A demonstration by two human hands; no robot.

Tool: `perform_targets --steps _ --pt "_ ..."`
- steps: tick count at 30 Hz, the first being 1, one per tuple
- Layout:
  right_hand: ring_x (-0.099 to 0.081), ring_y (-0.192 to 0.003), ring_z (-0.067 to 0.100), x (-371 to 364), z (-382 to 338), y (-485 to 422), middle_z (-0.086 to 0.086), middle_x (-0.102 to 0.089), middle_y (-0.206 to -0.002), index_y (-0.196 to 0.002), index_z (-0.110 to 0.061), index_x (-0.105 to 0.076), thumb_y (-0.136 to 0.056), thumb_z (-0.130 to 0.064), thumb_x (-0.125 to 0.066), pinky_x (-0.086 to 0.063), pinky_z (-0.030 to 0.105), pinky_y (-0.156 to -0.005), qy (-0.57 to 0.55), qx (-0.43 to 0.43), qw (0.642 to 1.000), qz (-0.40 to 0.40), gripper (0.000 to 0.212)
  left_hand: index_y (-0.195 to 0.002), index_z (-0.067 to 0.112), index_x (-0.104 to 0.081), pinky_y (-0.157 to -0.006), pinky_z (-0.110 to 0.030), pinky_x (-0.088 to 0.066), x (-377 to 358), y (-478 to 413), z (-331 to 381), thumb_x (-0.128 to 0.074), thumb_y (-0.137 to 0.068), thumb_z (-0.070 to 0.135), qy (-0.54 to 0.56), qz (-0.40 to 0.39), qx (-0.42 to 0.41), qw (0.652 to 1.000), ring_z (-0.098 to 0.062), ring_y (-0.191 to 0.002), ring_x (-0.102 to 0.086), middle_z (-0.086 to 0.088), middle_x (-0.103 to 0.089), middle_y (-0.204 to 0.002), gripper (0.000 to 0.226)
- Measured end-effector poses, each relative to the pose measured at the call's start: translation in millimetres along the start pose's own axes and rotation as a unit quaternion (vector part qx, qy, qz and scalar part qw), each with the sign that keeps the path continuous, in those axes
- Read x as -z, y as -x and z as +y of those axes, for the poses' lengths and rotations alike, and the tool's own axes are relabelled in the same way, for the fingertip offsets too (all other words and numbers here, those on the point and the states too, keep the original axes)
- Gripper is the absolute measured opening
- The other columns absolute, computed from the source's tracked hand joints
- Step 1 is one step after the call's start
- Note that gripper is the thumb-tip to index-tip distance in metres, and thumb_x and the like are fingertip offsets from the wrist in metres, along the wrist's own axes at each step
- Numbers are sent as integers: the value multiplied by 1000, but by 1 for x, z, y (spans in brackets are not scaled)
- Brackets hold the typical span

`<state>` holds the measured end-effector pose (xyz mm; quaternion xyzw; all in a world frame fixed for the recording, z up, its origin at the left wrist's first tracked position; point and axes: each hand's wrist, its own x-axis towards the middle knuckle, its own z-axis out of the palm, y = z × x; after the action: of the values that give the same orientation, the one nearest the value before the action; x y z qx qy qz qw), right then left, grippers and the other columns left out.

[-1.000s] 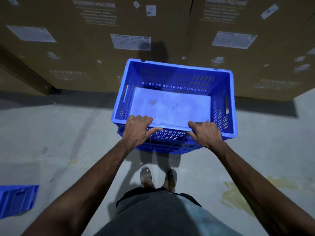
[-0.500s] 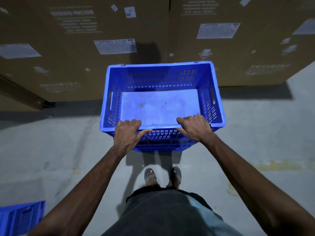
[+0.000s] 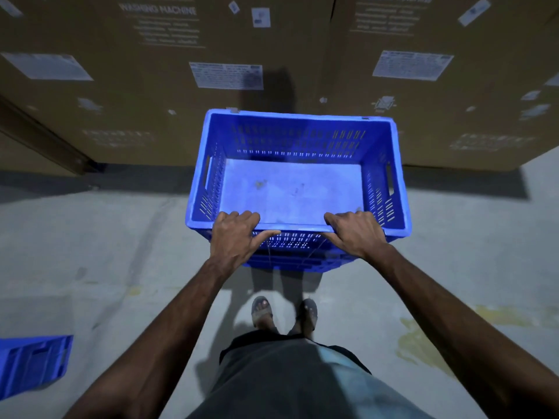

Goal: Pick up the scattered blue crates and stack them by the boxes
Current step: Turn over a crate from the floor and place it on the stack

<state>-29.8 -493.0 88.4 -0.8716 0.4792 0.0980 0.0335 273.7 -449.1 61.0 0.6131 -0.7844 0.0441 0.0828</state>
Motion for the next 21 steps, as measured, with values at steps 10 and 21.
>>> perform_targets --steps 10,21 --pt "-64 -70 35 1 4 3 5 -69 -82 -91 -20 -42 -98 -61 -44 -32 34 -59 -7 -2 1000 11 41 -73 18 -48 -68 -39 -35 -1 2 8 -45 -92 77 3 -1 9 1000 -27 -61 -51 -1 -53 -65 62" --pt "-52 -59 32 -2 -16 2 3 -64 -75 -87 -22 -37 -97 -66 -32 -52 43 -68 -21 -61 998 10 45 -76 19 -51 -70 -40 -39 6 -10 -12 -37 -93 80 -8 -21 -32 999 -28 -66 -56 -2 -58 -69 65"
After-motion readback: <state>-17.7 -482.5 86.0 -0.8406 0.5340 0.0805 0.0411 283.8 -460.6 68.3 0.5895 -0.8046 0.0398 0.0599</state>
